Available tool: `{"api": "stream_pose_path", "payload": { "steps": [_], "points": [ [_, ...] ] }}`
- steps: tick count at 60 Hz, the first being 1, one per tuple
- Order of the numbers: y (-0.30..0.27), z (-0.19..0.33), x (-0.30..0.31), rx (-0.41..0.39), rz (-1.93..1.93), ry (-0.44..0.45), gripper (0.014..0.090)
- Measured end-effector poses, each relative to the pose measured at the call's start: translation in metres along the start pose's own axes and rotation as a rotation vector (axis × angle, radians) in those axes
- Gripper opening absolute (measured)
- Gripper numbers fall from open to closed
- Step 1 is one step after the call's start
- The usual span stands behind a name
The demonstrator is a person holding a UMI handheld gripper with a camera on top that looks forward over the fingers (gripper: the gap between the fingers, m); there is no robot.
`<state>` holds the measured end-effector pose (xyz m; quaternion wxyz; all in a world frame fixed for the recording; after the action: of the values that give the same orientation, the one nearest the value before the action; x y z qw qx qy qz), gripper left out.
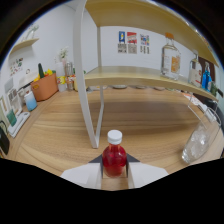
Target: Make me a cup of Vodka Sunrise.
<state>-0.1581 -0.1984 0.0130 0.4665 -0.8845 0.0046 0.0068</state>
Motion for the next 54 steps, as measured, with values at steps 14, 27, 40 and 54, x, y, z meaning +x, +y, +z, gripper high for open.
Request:
{"api": "stream_pose_path", "payload": {
  "steps": [14,27,40,54],
  "points": [
    [0.003,-0.009,-0.007,-0.010,-0.002,-0.053,0.0500],
    [-0.032,-0.065,-0.008,0.058,-0.032,-0.126,0.0860],
    [-0.074,-0.145,0.043,0.172,-0.001,-0.121,0.0859],
    [-0.051,-0.183,0.140,0.171,0.003,-0.047,0.0855]
  ]
}}
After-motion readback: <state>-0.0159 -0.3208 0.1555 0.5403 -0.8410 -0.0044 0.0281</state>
